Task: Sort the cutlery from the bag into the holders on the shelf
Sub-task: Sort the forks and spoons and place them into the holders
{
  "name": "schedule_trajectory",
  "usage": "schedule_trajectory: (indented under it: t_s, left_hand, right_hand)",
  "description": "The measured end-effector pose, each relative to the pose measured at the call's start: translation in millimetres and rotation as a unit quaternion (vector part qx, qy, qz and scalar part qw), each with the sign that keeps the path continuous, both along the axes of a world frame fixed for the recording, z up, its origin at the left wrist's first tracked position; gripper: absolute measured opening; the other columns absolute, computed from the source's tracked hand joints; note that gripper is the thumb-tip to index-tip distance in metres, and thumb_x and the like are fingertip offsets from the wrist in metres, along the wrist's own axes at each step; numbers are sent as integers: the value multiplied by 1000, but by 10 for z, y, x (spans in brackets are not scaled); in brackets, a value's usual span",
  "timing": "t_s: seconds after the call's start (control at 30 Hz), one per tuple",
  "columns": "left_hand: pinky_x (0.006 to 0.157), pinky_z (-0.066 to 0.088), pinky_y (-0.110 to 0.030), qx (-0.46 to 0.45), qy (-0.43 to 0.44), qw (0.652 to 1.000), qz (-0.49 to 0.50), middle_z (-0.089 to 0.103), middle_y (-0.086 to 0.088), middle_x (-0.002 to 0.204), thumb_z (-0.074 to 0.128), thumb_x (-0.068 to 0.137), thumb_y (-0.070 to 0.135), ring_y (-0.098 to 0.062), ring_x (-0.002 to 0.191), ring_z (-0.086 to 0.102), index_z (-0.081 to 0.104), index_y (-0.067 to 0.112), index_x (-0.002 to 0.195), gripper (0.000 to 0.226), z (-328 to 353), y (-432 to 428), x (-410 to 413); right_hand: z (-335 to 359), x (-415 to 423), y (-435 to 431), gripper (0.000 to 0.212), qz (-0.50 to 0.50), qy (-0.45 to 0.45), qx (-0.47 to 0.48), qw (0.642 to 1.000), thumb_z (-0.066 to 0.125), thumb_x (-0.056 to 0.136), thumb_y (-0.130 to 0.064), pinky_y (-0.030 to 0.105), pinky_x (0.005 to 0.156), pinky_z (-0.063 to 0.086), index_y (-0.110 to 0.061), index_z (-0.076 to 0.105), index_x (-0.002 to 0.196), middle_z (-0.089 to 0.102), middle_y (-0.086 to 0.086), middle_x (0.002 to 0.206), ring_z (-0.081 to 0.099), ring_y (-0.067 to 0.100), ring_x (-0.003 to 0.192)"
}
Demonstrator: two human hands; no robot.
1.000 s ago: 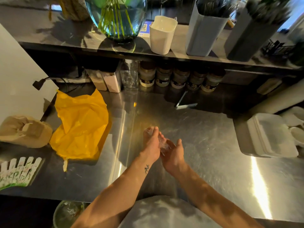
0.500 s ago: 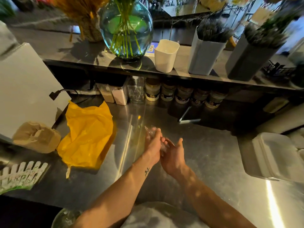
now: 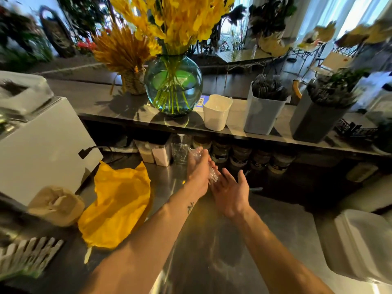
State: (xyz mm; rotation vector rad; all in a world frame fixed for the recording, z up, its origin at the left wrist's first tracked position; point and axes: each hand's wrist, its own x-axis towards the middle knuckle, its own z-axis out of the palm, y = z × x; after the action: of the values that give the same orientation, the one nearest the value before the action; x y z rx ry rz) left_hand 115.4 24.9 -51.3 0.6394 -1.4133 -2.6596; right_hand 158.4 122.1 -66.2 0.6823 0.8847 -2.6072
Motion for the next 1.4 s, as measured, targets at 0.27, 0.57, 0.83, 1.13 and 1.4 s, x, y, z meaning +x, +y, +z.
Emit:
schedule_trajectory:
  t_s: [0.27, 0.57, 0.83, 1.13, 1.4]
  left_hand:
    - [66, 54, -39, -56, 30, 998, 15, 60, 1, 70, 59, 102, 29, -15, 60, 59, 55, 25, 121, 20, 338, 26, -635]
    - [54, 48, -29, -137, 80, 986, 44, 56, 3, 54, 53, 104, 26, -11, 46, 54, 49, 11, 116, 19, 863, 52, -1294]
    - [54, 48, -25, -174, 111, 978, 43, 53, -3, 62, 51, 105, 27, -11, 51, 52, 48, 11, 112, 18, 1122, 120, -1803]
    - [53, 47, -22, -285, 132, 949, 18, 53, 0, 64, 51, 102, 23, -5, 47, 51, 43, 9, 118, 22, 1129, 195, -2250]
    - [51, 46, -21, -314, 149, 937, 21, 54, -5, 69, 53, 103, 20, -9, 52, 50, 49, 6, 112, 17, 1010, 166, -2406]
  right_hand:
    - [452, -525, -47, 62, -15, 45, 36, 998, 28, 106, -55, 41, 106, 43, -12, 45, 148, 59, 14, 140, 56, 32, 128]
    - [841, -1139, -14, 59, -39, 86, 30, 995, 33, 107, -53, 39, 108, 42, -6, 49, 139, 60, 18, 127, 56, 30, 116]
    - [986, -1519, 90, 48, -43, 84, 70, 993, 36, 109, -42, 44, 110, 46, -6, 51, 137, 61, 17, 120, 60, 29, 109]
    - [1010, -1924, 100, 22, -36, 63, 160, 985, 44, 106, -18, 31, 74, 50, -8, 63, 103, 62, 8, 84, 58, 19, 77]
    - [1036, -2067, 139, 25, -1, 191, 425, 885, 57, 98, -14, 16, 76, 51, -18, 53, 123, 61, -3, 113, 59, 9, 103]
